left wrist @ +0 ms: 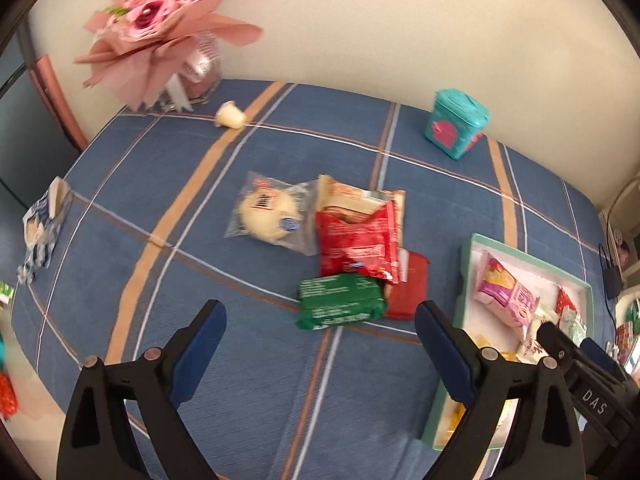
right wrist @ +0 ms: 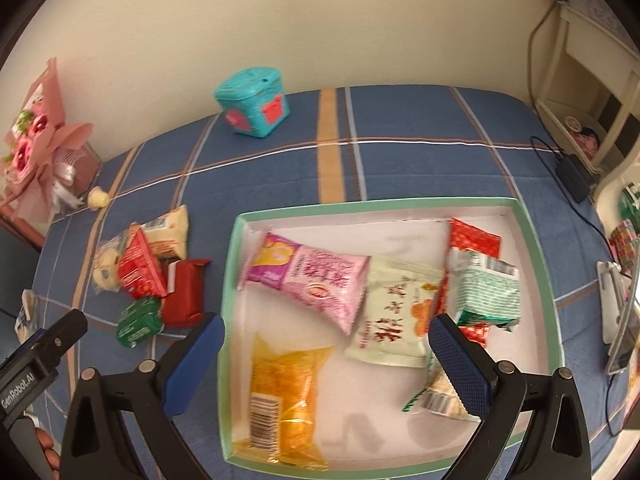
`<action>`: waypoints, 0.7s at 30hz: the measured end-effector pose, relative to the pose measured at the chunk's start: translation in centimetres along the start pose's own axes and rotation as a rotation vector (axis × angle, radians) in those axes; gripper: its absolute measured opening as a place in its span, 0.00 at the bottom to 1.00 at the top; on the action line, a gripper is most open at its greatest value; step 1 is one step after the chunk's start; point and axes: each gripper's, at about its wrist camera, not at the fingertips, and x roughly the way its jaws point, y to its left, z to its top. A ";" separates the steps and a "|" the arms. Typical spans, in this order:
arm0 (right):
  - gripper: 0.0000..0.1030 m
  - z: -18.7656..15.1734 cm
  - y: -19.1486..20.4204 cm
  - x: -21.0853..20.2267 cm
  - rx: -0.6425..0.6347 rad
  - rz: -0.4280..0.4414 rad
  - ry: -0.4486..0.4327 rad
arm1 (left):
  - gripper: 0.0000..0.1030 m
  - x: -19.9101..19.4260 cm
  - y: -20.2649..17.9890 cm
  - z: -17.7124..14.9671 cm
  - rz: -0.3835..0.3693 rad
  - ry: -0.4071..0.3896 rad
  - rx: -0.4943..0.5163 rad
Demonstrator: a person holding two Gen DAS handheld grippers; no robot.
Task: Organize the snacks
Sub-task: 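Withdraw both tools from the tray back toward the snack pile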
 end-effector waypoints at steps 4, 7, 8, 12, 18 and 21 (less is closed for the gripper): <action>1.00 -0.3 1.3 0.4 -0.037 0.005 0.011 | 0.93 -0.1 1.8 0.2 0.002 -0.008 -0.043; 1.00 -0.4 2.3 0.6 -0.065 0.006 0.012 | 0.93 0.2 2.9 0.5 0.007 -0.004 -0.078; 1.00 -0.4 2.5 0.7 -0.070 0.009 0.014 | 0.93 0.3 3.3 0.6 0.006 0.000 -0.089; 1.00 -0.5 3.8 1.3 -0.086 0.017 0.023 | 0.93 0.8 4.7 0.9 0.012 0.010 -0.134; 1.00 -0.8 6.3 1.8 -0.129 0.044 0.020 | 0.93 1.7 6.3 1.3 0.032 0.023 -0.177; 1.00 -1.0 7.4 2.3 -0.148 0.052 0.025 | 0.93 2.1 7.0 1.5 0.039 0.032 -0.193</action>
